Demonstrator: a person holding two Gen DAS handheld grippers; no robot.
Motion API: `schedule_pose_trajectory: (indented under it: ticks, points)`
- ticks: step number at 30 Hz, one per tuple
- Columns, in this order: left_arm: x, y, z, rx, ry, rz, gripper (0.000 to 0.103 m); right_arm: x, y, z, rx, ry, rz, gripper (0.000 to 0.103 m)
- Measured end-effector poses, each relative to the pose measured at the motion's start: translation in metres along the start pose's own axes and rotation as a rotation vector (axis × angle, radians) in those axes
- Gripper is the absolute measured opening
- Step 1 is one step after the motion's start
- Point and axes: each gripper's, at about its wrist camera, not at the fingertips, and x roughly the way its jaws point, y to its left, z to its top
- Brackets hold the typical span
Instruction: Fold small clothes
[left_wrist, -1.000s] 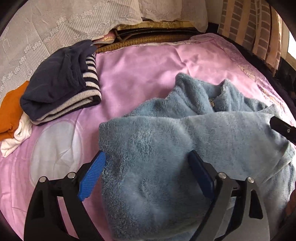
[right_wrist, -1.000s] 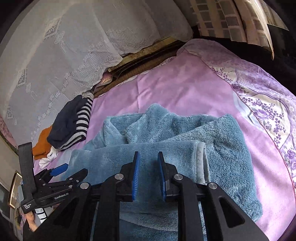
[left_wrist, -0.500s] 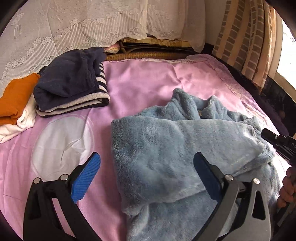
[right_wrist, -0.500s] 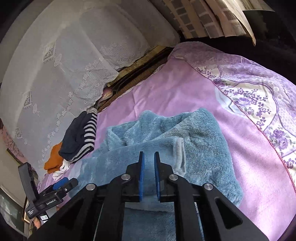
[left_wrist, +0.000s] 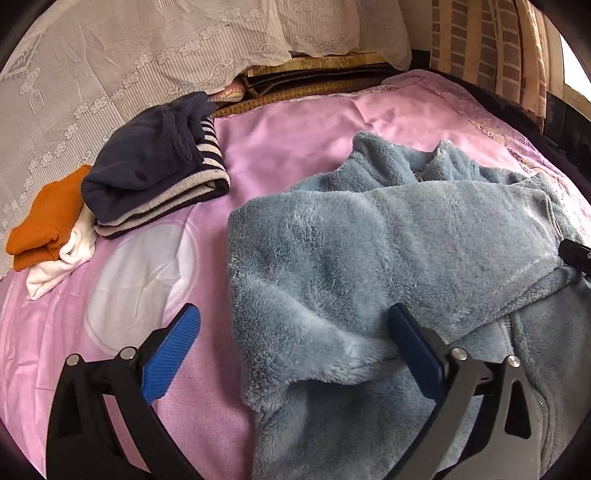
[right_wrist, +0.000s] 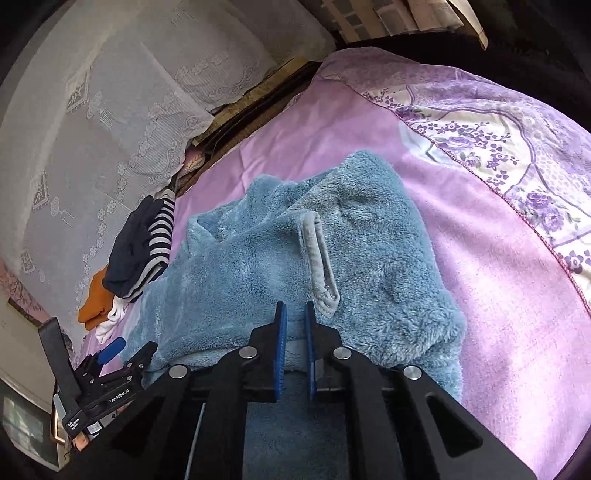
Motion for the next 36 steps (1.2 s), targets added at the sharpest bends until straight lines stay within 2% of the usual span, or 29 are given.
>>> schedule_pose_trajectory:
  ticks: [3,6,11,16,18,21,25,30,33,36]
  points:
    - [-0.011,0.0,0.006,0.003,-0.044,0.028,0.099,-0.009,0.015,0.002,-0.057,-0.039,-0.032,0.018]
    - [-0.014,0.0,0.016,0.006,-0.067,0.032,0.099,-0.008,0.037,0.01,-0.132,-0.05,-0.026,0.028]
    - [0.001,-0.005,0.036,0.005,-0.058,0.053,0.099,0.019,0.064,0.026,-0.219,-0.023,-0.055,0.028]
    - [0.041,-0.01,0.035,-0.003,0.032,0.039,0.099,0.052,0.061,0.031,-0.238,0.031,-0.121,0.031]
    - [0.046,-0.005,0.033,-0.026,0.049,0.005,0.099,0.064,0.053,0.027,-0.234,0.063,-0.124,0.031]
    - [0.047,-0.003,0.032,-0.04,0.049,-0.01,0.099,0.065,0.056,0.021,-0.267,0.052,-0.138,0.034]
    - [0.043,-0.005,0.031,-0.03,0.032,0.008,0.099,0.064,0.063,0.014,-0.324,0.028,-0.182,0.035]
    - [0.034,-0.001,0.027,-0.041,0.019,0.006,0.099,0.057,0.056,0.016,-0.288,0.013,-0.131,0.036]
    - [0.02,0.006,0.022,-0.058,0.004,-0.001,0.099,0.045,0.056,0.014,-0.276,-0.019,-0.091,0.041]
    - [0.002,0.012,0.012,-0.054,-0.02,0.0,0.099,0.027,0.055,0.011,-0.263,-0.052,-0.055,0.041]
